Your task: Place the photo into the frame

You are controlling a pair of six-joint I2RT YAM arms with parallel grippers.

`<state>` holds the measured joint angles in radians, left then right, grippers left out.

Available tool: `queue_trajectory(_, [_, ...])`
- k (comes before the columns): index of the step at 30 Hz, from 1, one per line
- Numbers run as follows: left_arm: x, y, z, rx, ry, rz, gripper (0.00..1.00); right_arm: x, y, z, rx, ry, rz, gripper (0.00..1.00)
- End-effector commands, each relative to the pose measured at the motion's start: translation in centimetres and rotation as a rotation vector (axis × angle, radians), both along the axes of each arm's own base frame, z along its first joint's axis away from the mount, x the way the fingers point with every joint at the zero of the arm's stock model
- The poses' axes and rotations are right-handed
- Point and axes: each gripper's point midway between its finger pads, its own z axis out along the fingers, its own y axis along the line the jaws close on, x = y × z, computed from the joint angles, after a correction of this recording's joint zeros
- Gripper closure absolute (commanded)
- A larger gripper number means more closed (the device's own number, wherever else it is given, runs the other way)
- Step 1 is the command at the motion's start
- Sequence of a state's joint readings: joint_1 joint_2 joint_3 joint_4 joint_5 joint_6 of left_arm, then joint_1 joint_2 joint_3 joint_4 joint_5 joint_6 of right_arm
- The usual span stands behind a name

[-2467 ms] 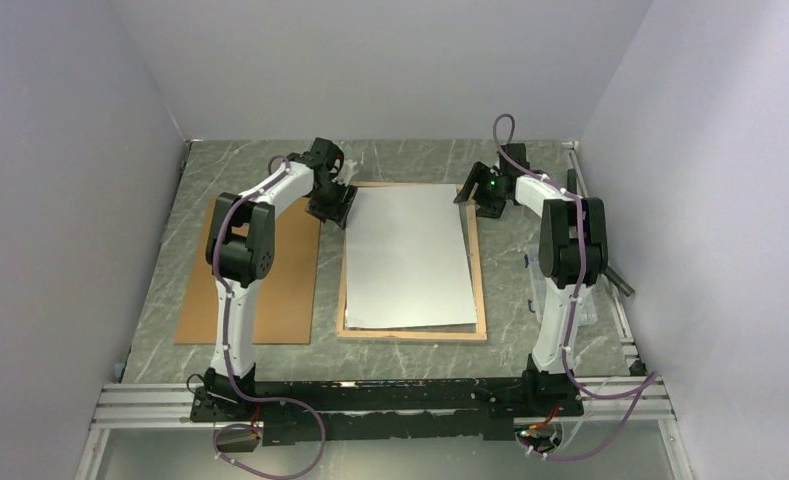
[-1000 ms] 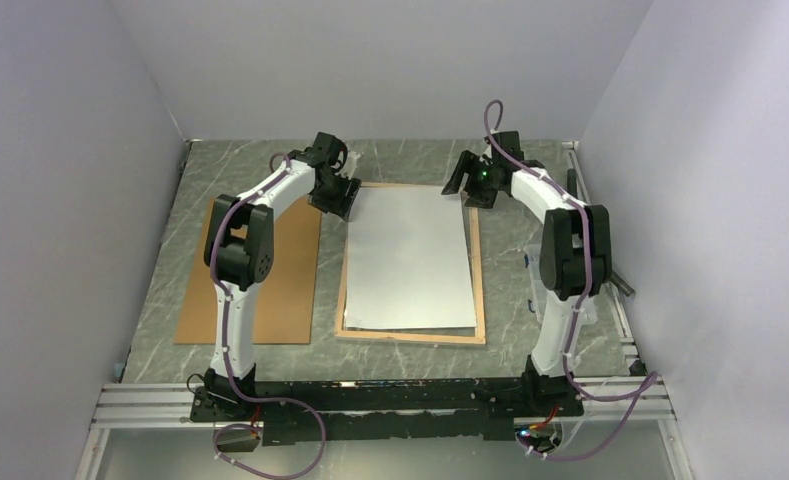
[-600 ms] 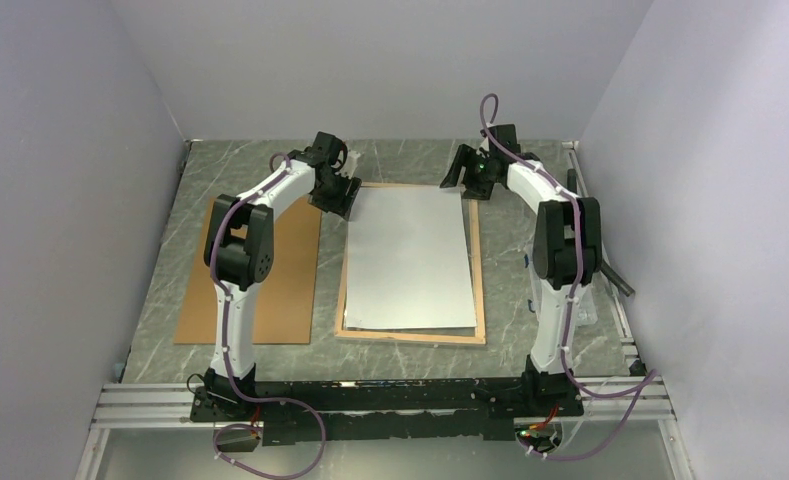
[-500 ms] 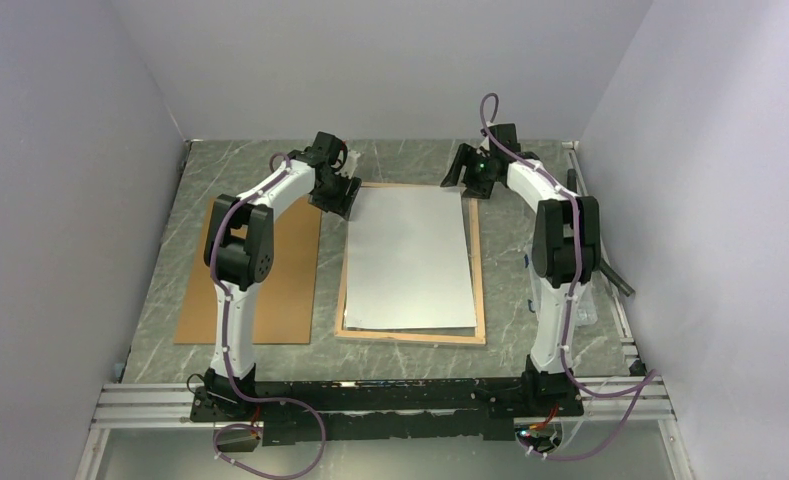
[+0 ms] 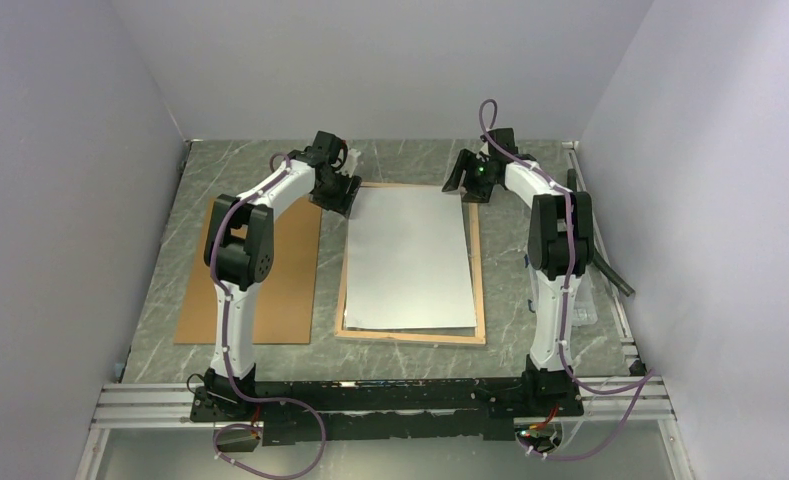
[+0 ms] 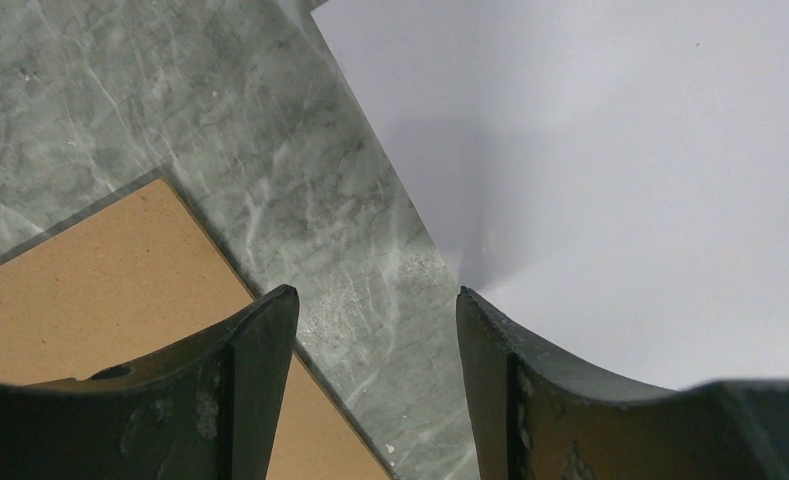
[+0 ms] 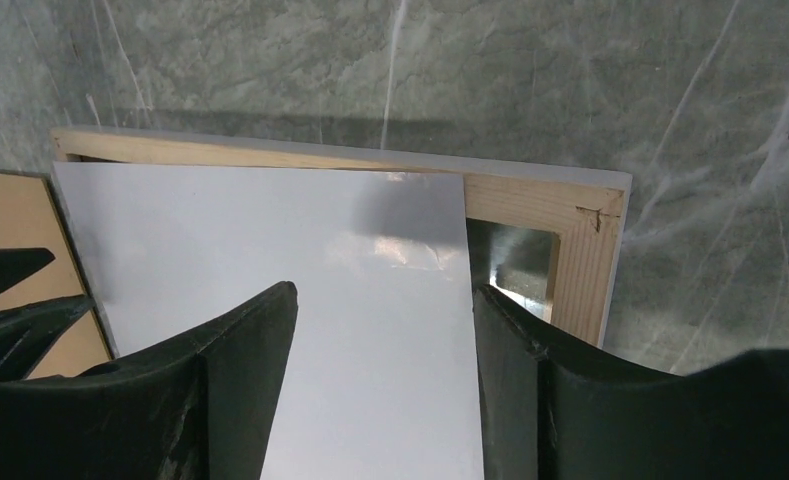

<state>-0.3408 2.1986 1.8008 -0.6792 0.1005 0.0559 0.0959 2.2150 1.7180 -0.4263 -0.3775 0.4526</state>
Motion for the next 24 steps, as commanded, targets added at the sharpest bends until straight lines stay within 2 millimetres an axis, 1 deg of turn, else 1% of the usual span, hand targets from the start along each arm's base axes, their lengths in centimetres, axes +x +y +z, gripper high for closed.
queue_trajectory(1, [1.4, -0.8, 0.9, -0.033, -0.049, 0.000, 0.36, 1.3, 0.2, 1.8, 0.024, -0.051, 0.010, 0.32])
queue_trajectory(13, [1.6, -1.1, 0.0, -0.037, -0.036, -0.003, 0.37, 1.7, 0.1, 1.2, 0.057, -0.040, 0.014, 0.34])
queue_trajectory(24, [1.6, -1.2, -0.7, -0.037, -0.025, -0.007, 0.38, 1.7, 0.5, 1.0, 0.089, -0.038, 0.021, 0.36])
